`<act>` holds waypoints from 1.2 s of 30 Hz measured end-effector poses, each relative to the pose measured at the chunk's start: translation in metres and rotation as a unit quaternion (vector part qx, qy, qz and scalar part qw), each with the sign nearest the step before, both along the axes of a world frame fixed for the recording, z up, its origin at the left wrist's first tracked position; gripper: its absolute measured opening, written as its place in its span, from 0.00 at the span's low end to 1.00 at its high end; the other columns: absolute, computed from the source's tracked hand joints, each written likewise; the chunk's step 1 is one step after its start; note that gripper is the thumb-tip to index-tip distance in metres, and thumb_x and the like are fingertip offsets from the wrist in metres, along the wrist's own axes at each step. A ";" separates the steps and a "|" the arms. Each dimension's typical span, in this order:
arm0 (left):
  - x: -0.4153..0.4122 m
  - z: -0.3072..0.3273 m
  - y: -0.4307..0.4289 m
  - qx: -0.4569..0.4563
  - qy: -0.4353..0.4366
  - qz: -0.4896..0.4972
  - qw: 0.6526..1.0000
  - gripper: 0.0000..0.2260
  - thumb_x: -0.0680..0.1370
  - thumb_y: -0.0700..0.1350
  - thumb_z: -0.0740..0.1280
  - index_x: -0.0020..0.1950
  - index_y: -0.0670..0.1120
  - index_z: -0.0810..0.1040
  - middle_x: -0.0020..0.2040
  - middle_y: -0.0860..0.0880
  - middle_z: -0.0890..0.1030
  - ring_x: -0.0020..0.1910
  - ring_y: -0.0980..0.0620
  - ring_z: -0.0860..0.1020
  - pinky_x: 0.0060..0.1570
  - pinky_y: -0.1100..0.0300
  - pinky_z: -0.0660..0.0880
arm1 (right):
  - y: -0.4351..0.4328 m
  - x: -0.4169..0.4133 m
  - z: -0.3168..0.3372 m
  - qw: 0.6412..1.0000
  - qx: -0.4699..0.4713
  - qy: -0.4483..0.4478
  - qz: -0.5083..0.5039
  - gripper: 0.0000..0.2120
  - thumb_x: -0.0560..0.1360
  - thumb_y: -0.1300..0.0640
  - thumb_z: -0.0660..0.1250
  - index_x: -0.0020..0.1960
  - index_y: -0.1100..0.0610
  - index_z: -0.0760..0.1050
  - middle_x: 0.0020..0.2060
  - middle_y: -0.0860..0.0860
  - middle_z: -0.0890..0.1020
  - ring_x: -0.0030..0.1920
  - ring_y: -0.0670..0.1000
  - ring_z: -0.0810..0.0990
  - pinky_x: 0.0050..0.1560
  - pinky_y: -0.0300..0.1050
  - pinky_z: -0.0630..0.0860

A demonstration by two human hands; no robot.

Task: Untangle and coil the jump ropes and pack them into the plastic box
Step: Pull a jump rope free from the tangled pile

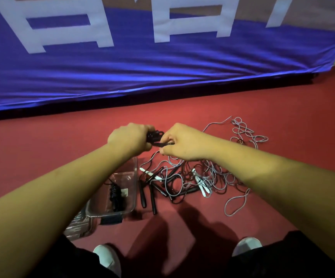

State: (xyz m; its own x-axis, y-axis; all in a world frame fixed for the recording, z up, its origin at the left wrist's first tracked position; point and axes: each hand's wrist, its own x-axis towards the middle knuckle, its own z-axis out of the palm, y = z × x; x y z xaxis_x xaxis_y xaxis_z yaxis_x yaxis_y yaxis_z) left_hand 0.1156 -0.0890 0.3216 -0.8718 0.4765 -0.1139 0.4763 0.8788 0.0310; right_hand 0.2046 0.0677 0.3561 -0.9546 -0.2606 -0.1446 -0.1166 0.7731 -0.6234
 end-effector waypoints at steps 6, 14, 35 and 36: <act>0.019 0.005 0.009 0.030 -0.099 -0.094 0.990 0.10 0.70 0.59 0.71 0.50 0.60 0.77 0.39 0.55 0.79 0.44 0.48 0.81 0.43 0.56 0.76 | 0.023 -0.012 0.014 0.990 0.008 0.119 -0.074 0.07 0.75 0.56 0.70 0.45 0.59 0.83 0.34 0.52 0.80 0.35 0.47 0.73 0.34 0.36 0.65; 0.048 0.027 0.020 0.183 -0.146 -0.210 0.949 0.10 0.74 0.65 0.67 0.41 0.61 0.75 0.31 0.54 0.78 0.29 0.56 0.74 0.31 0.61 0.68 | 0.066 -0.020 0.002 0.990 -0.041 0.109 -0.081 0.04 0.72 0.53 0.73 0.42 0.54 0.83 0.35 0.53 0.84 0.34 0.43 0.74 0.38 0.40 0.69; 0.010 0.013 -0.003 0.046 0.015 -0.065 0.997 0.19 0.75 0.56 0.69 0.65 0.60 0.70 0.57 0.47 0.82 0.54 0.40 0.80 0.49 0.51 0.76 | 0.013 -0.003 -0.014 0.996 0.069 0.010 0.054 0.11 0.76 0.58 0.65 0.41 0.64 0.77 0.29 0.53 0.72 0.29 0.51 0.68 0.32 0.44 0.65; 0.014 0.010 0.000 0.019 0.019 -0.076 0.997 0.20 0.75 0.57 0.68 0.66 0.62 0.70 0.57 0.47 0.82 0.54 0.40 0.80 0.48 0.51 0.76 | 0.012 -0.003 -0.013 0.991 0.112 0.021 0.064 0.09 0.76 0.58 0.65 0.42 0.62 0.79 0.30 0.53 0.74 0.31 0.52 0.71 0.33 0.44 0.67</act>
State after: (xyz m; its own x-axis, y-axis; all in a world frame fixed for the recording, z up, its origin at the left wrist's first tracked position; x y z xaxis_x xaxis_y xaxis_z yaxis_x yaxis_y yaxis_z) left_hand 0.1296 -0.0888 0.3316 -0.7927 0.6066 -0.0608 0.6051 0.7950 0.0423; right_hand 0.2015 0.0795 0.3434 -0.9221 -0.3459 -0.1735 -0.2448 0.8686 -0.4308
